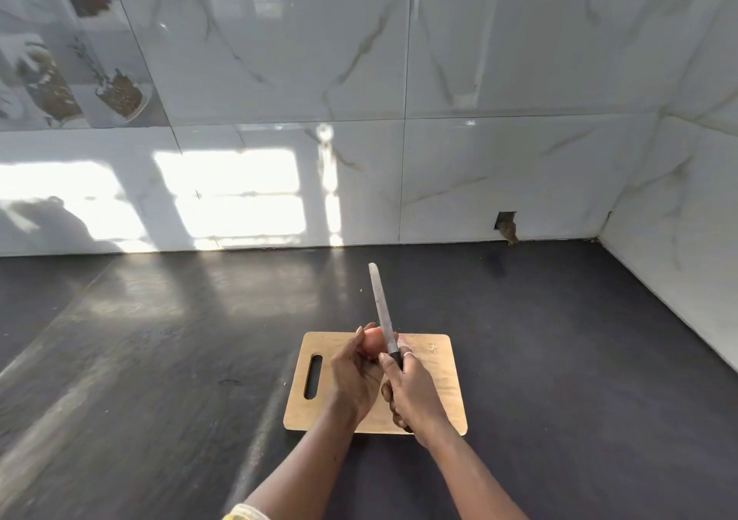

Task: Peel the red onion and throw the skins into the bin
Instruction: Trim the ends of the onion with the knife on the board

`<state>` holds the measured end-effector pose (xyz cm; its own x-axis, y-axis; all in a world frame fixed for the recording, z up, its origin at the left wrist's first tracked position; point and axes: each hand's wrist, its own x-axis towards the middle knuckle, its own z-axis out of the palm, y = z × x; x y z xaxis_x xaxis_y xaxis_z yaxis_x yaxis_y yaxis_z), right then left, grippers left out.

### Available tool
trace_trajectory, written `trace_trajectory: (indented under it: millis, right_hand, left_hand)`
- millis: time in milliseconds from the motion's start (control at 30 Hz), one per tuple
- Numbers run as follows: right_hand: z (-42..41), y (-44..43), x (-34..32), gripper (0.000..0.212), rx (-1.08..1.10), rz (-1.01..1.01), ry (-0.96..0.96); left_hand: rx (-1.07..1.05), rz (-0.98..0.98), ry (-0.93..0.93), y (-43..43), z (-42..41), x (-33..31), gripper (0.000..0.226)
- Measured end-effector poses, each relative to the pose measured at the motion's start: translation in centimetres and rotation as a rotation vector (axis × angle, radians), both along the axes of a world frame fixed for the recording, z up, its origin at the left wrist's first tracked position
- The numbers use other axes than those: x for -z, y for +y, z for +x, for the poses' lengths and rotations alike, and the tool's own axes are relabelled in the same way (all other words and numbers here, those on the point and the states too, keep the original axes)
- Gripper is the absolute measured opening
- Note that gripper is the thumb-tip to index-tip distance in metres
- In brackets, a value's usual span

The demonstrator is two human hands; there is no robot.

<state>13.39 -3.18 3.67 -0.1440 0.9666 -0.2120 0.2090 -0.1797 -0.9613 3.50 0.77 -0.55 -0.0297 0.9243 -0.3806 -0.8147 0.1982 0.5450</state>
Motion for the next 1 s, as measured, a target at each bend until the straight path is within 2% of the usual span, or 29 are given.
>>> trace_trajectory:
  millis: [200,300,400,567,800,1000]
  right_hand:
    - [0.0,0.1,-0.4,0.003,-0.015,0.005,-0.054]
    - [0.0,-0.3,0.0,0.003,-0.014,-0.009,-0.054]
    - [0.1,-0.8,0.6,0.018,-0.013,-0.04,-0.077]
    - [0.6,-1.7,1.9,0.025,0.015,-0.062,-0.097]
    - [0.9,-2.4,2.5,0.006,0.041,-0.068,-0.091]
    - [1.9,-3.4,2.7,0.007,0.048,-0.09,-0.124]
  left_hand:
    - [0.0,-0.002,0.02,0.1,0.2,-0.3,0.038]
    - [-0.016,-0.026,-0.012,0.3,0.3,-0.1,0.046]
    - [-0.058,-0.06,-0.055,0.9,0.2,0.5,0.055]
    - [-0.103,-0.064,-0.116,1.2,0.4,0.5,0.048]
    - [-0.164,-0.039,-0.198,1.0,1.9,-0.9,0.039]
    - [-0.156,-0.036,-0.239,1.3,2.9,-2.3,0.037]
